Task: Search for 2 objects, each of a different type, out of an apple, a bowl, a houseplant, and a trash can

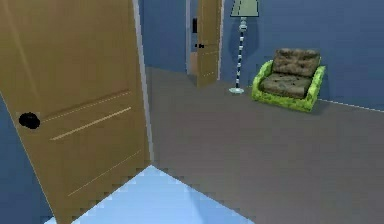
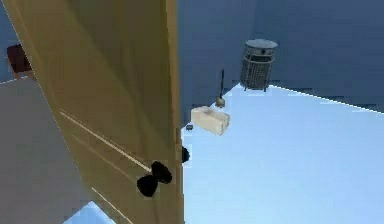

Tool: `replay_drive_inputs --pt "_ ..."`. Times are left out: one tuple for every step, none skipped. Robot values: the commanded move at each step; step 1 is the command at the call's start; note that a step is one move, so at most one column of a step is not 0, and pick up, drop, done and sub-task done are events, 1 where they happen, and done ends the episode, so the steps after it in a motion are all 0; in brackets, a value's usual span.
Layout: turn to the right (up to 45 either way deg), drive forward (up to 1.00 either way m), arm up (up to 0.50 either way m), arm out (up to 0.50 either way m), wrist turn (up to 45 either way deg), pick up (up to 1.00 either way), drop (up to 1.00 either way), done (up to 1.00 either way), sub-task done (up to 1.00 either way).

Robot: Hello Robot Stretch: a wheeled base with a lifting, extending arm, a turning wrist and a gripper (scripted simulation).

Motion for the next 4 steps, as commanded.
replay_drive_inputs --pt "0.0 1.00 0.00 0.00 0.0 0.00 0.00 0.00 0.00" --pt "0.0 0.75 0.00 0.00 0.0 0.00 0.00 0.00 0.00" --pt "-3.0 0.00 0.00 0.00 0.0 0.00 0.00 0.00 0.00" --pt "0.0 1.00 0.00 0.00 0.0 0.00 0.00 0.00 0.00"
